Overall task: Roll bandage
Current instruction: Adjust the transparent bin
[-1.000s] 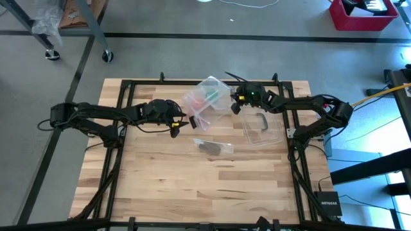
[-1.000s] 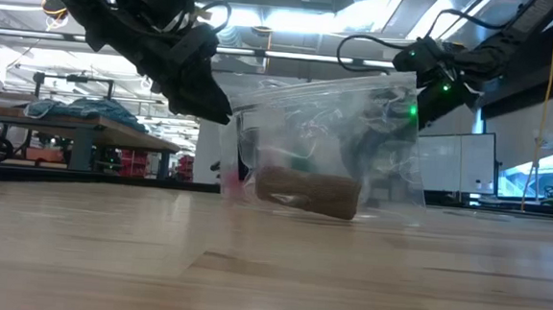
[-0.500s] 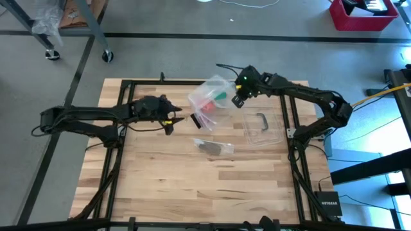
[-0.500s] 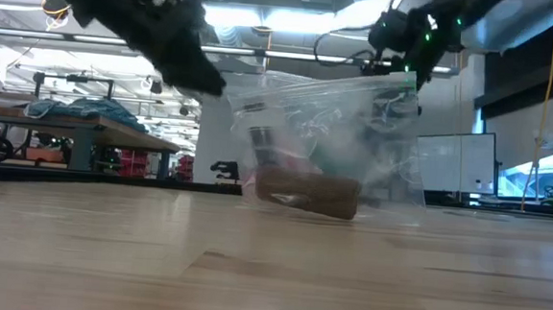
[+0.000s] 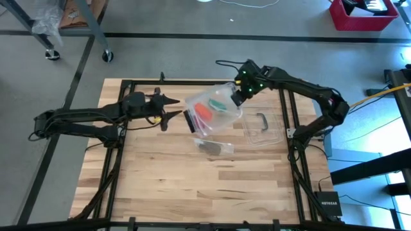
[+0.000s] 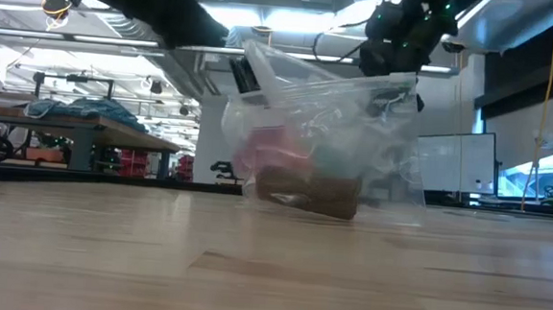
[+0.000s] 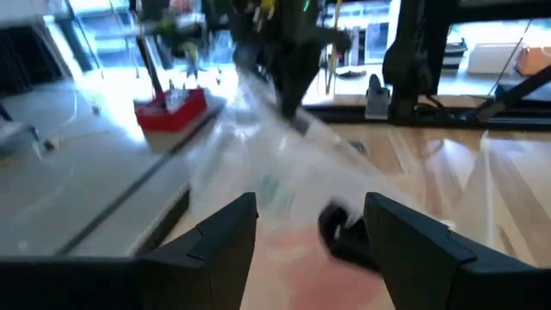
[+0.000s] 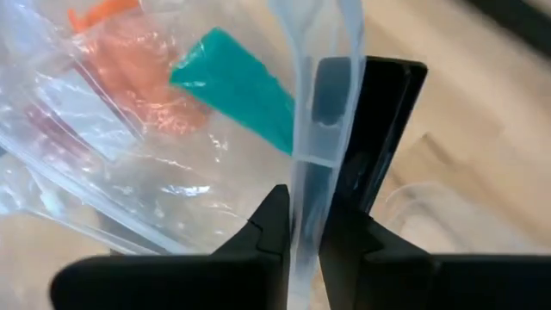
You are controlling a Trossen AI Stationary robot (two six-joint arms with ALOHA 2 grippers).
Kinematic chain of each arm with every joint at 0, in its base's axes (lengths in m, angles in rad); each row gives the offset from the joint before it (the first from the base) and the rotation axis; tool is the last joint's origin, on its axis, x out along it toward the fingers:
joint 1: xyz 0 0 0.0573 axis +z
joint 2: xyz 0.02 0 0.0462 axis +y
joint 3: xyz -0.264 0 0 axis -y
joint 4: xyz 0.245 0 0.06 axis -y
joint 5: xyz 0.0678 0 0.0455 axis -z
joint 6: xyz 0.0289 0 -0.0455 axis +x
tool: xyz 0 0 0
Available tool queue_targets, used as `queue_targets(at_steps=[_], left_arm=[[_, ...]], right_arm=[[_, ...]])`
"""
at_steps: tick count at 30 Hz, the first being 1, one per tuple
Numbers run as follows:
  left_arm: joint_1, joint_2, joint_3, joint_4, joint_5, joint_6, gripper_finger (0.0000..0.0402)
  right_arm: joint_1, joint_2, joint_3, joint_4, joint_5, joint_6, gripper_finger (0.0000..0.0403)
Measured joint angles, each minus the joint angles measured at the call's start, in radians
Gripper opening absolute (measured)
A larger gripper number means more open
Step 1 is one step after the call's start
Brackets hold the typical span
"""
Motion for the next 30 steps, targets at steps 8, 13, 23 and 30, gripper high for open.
queue_targets(at_steps=[8, 13, 23, 30], left_arm=[[-0.001, 0.000, 0.006, 0.060, -0.004, -0.016, 0.0208], [-0.002, 0.000, 0.006, 0.053, -0.003, -0.065, 0.0208], [-0.021, 0.000, 0.007, 0.053, -0.003, -0.090, 0.0208], [-0.021, 0.000, 0.007, 0.045, -0.003, -0.086, 0.0208]], right_arm=[[-0.001, 0.062, 0.002, -0.013, -0.039, 0.155, 0.0050], [0.014, 0.063, 0.002, 0.015, -0.028, 0.168, 0.0072], [0.012, 0.069, 0.002, 0.084, -0.002, 0.191, 0.0197], [0.012, 0.066, 0.001, 0.168, -0.001, 0.239, 0.0241]])
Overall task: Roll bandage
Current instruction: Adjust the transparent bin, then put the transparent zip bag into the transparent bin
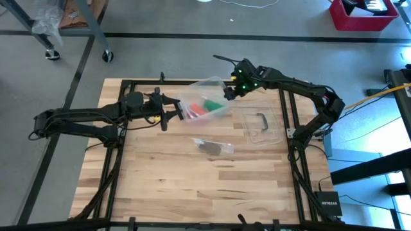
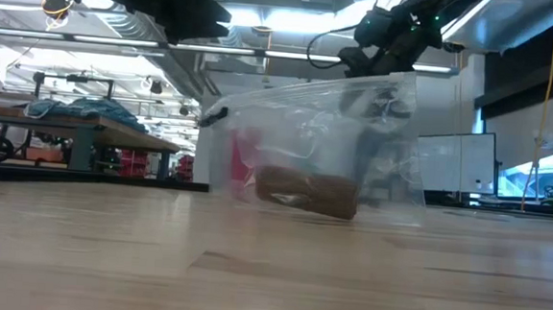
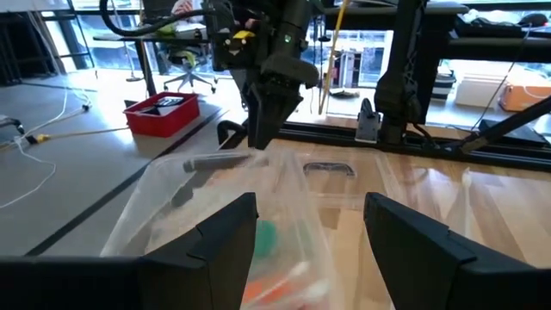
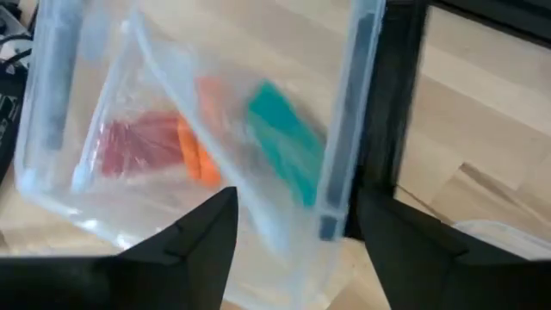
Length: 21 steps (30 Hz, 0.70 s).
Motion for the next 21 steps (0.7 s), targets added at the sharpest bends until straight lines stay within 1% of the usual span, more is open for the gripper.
queue_targets(at_steps=[5, 8, 10, 12, 15, 18, 21], left_arm=[[0.000, 0.000, 0.000, 0.000, 0.000, 0.023, 0.0208], [0.000, 0.000, 0.000, 0.001, 0.000, 0.043, 0.0208], [0.000, 0.000, 0.000, 0.001, 0.000, 0.054, 0.0208], [0.000, 0.000, 0.000, 0.004, 0.000, 0.070, 0.0208], [0.000, 0.000, 0.000, 0.004, 0.000, 0.097, 0.0208], [0.000, 0.000, 0.000, 0.004, 0.000, 0.117, 0.0208], [0.000, 0.000, 0.000, 0.002, 0.006, 0.135, 0.0208]], right_arm=[[0.000, -0.041, -0.001, -0.007, -0.016, -0.049, 0.0243], [0.005, -0.107, -0.001, -0.046, -0.080, -0.107, 0.0243], [0.038, -0.165, -0.001, -0.087, -0.086, -0.160, 0.0243], [0.093, -0.225, 0.000, -0.137, -0.072, -0.226, 0.0243], [0.218, -0.299, -0.002, -0.197, -0.014, -0.285, 0.0244], [0.365, -0.364, -0.051, -0.164, 0.091, -0.309, 0.0244], [0.490, -0.401, -0.132, -0.070, 0.172, -0.325, 0.0244]])
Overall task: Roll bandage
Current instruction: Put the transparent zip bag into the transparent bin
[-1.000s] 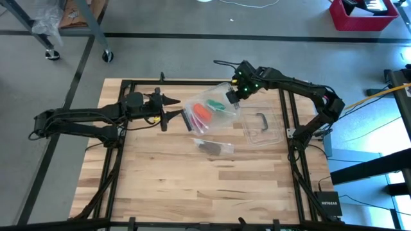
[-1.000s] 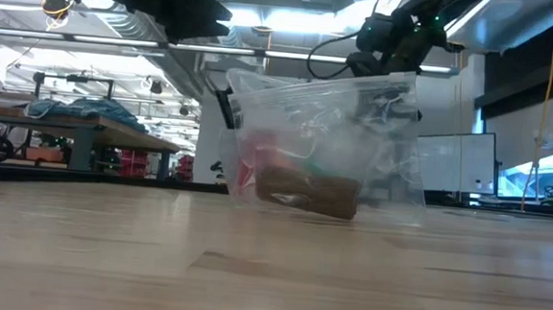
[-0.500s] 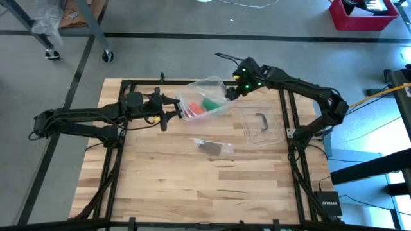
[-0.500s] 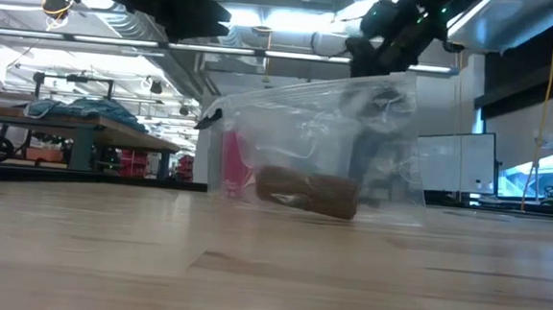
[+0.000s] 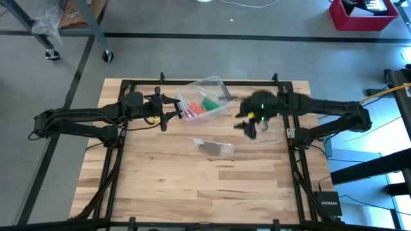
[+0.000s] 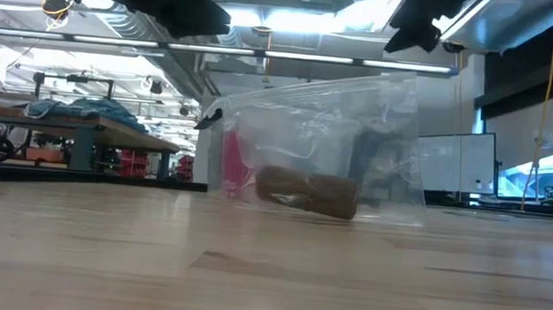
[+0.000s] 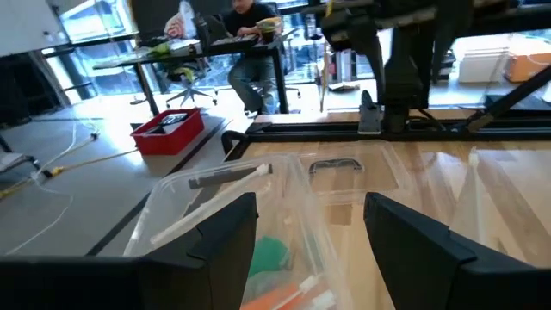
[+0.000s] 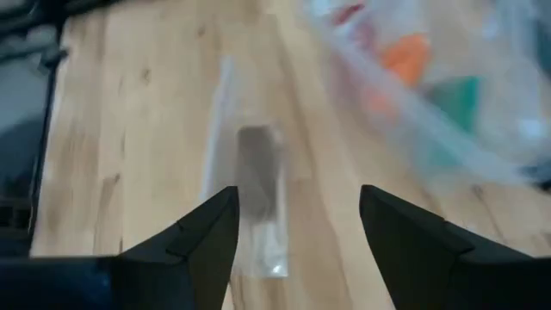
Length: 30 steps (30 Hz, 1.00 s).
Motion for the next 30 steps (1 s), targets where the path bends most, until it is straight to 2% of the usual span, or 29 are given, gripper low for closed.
queue_targets(at_steps=[3, 7, 10, 14, 22, 30], left_arm=[[0.000, 0.000, 0.000, -0.002, 0.025, 0.026, 0.0208], [0.000, 0.000, 0.000, -0.010, 0.028, 0.069, 0.0208], [0.000, 0.000, 0.000, -0.025, 0.028, 0.094, 0.0208], [0.000, 0.000, 0.000, -0.042, 0.028, 0.124, 0.0208], [0.002, 0.000, 0.000, -0.054, 0.028, 0.156, 0.0208], [0.002, 0.000, 0.000, -0.051, 0.028, 0.180, 0.0208]], right_arm=[[0.086, -0.005, -0.073, 0.078, 0.053, -0.004, 0.0244], [0.145, 0.036, -0.132, 0.092, 0.122, -0.035, 0.0243], [0.163, 0.059, -0.136, 0.004, 0.123, 0.046, 0.0243], [0.215, 0.080, -0.174, 0.032, 0.111, 0.128, 0.0243], [0.318, 0.099, -0.304, 0.295, 0.114, 0.212, 0.0243], [0.342, 0.164, -0.382, 0.542, 0.322, 0.201, 0.0237]])
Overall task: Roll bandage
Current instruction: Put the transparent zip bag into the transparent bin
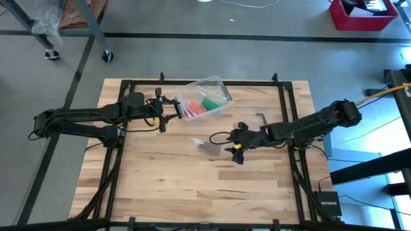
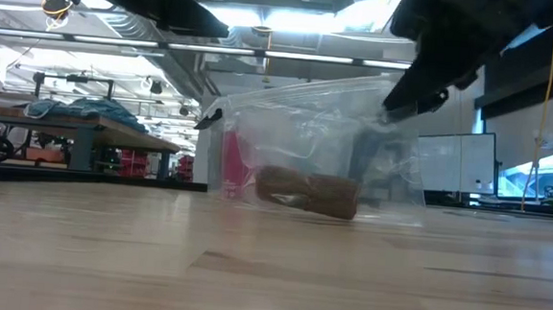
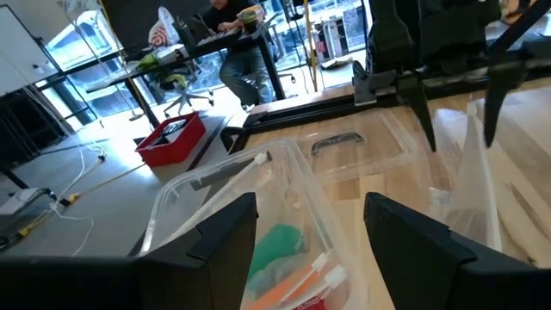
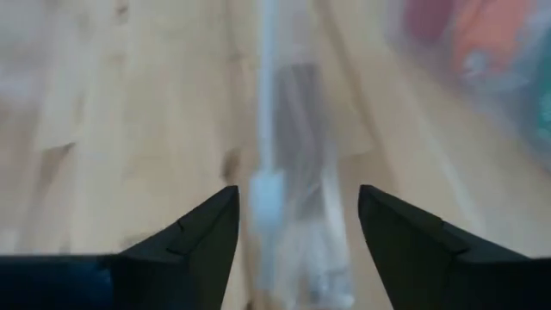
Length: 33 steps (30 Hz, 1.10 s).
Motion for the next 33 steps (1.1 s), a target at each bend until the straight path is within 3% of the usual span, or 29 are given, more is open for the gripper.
queue_targets(at_steps=[3, 8, 10, 21, 29, 33], left_arm=[[0.000, 0.000, 0.000, 0.000, 0.000, -0.001, 0.0208], [0.000, 0.000, 0.000, -0.002, 0.000, -0.001, 0.0208], [0.000, 0.000, 0.000, -0.003, 0.000, -0.002, 0.0208], [0.000, 0.000, 0.000, -0.002, 0.000, -0.003, 0.0208], [0.001, 0.000, 0.000, -0.003, 0.000, 0.002, 0.0208], [0.001, 0.000, 0.000, -0.003, -0.001, 0.021, 0.0208]], right_arm=[[-0.001, 0.032, 0.000, 0.026, 0.047, -0.001, 0.0198], [-0.001, 0.049, -0.001, 0.054, 0.056, -0.054, 0.0053], [-0.001, 0.040, 0.010, 0.058, 0.056, -0.117, 0.0015], [-0.040, -0.004, 0.383, -0.080, 0.190, -0.350, 0.0012], [-0.263, -0.005, 0.513, -0.025, 0.196, -0.456, 0.0009], [-0.392, 0.014, 0.513, 0.055, 0.115, -0.469, 0.0004]])
